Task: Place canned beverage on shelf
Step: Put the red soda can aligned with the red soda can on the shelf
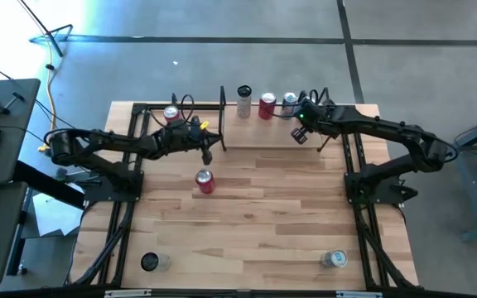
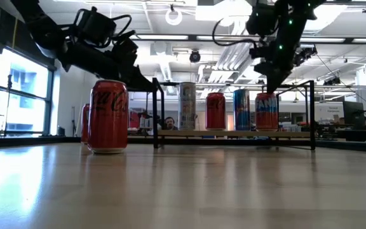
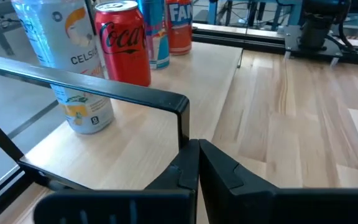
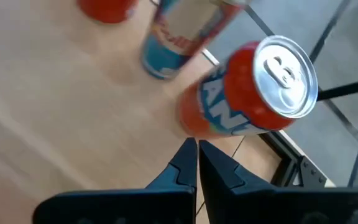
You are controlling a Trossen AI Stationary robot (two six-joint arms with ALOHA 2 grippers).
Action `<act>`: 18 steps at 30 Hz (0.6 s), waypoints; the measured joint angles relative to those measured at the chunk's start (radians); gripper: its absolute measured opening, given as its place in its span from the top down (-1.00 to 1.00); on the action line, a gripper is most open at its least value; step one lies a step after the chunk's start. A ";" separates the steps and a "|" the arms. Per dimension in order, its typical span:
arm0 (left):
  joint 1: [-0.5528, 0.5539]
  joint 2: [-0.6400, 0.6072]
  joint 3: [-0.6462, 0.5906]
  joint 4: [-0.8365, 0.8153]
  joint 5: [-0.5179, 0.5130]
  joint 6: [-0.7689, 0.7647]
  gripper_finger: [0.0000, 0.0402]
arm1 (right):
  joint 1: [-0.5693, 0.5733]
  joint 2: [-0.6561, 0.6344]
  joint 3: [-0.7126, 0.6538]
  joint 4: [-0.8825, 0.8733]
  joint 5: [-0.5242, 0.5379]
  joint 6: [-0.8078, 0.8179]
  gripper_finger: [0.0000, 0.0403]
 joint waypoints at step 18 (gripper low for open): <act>0.026 -0.010 0.000 -0.018 0.040 0.012 1.00 | 0.022 -0.075 -0.061 0.185 -0.021 -0.082 1.00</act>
